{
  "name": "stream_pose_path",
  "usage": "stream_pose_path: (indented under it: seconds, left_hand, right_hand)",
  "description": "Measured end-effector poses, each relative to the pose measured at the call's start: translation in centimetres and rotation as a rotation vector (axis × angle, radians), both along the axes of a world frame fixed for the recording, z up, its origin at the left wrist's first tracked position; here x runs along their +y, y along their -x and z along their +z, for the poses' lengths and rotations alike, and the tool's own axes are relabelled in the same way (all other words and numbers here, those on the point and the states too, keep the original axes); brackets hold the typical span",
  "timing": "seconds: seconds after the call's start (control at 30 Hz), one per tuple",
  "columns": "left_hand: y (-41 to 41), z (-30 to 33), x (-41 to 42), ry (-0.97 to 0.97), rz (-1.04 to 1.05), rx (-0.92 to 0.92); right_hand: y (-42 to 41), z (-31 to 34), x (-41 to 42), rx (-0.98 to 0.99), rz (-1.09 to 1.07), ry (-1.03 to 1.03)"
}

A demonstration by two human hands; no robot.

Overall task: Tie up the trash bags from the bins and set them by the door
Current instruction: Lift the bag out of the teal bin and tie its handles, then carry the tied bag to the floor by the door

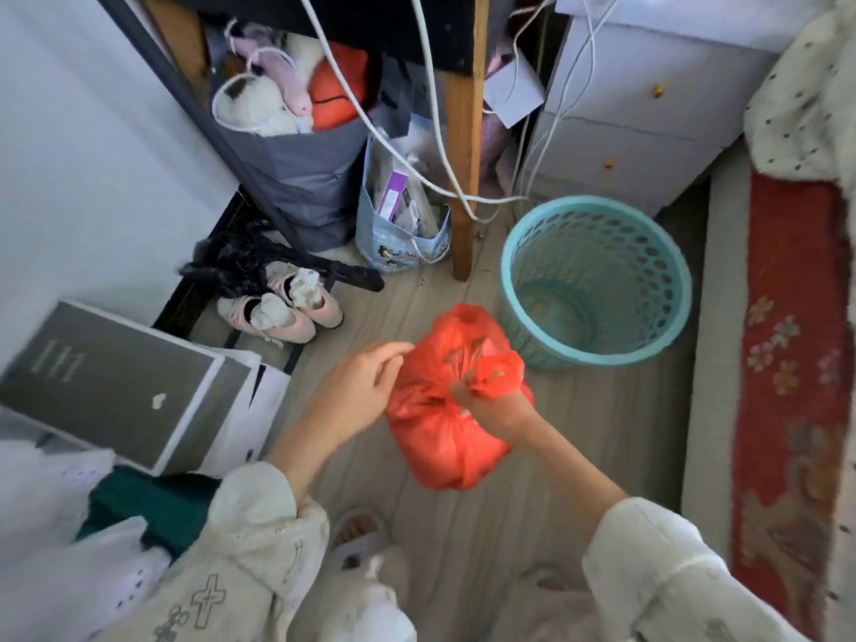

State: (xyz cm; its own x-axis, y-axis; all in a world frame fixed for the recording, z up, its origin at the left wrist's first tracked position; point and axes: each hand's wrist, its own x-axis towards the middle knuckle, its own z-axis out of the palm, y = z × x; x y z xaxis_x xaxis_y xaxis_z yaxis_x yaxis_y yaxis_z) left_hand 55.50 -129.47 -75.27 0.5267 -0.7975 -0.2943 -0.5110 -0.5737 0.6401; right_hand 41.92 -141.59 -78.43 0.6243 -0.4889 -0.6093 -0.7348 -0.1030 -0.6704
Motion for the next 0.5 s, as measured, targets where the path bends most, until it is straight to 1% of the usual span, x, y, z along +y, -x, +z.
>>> stream_pose_path:
  seconds: [0.07, 0.13, 0.2, 0.3, 0.4, 0.47, 0.5]
  left_hand:
    - [0.9, 6.0, 1.1, 0.029, 0.055, 0.046]
    - [1.7, 11.9, 2.0, 0.056, 0.118, 0.075]
    - [2.7, 17.6, 2.7, 0.055, 0.155, 0.064]
    - [5.1, 26.3, 3.7, 0.087, 0.196, 0.075]
    - [8.2, 33.1, 4.9, 0.135, 0.238, 0.134]
    - [10.6, 36.5, 6.5, 0.15, 0.263, 0.178]
    - [11.7, 37.8, 7.6, 0.161, 0.289, 0.169]
  right_hand:
    - [0.1, 6.2, 0.4, -0.057, -0.045, -0.003]
    - [0.7, 12.0, 0.6, -0.064, -0.05, 0.008]
    - [1.8, 16.9, 0.6, -0.049, -0.004, 0.022]
    - [3.7, 26.4, 1.0, -0.014, 0.113, 0.013]
    - [5.4, 34.6, 1.5, -0.073, 0.175, 0.024]
    - [6.7, 39.1, 2.5, -0.119, 0.228, 0.008]
    - [7.3, 40.6, 3.4, -0.155, 0.277, 0.029]
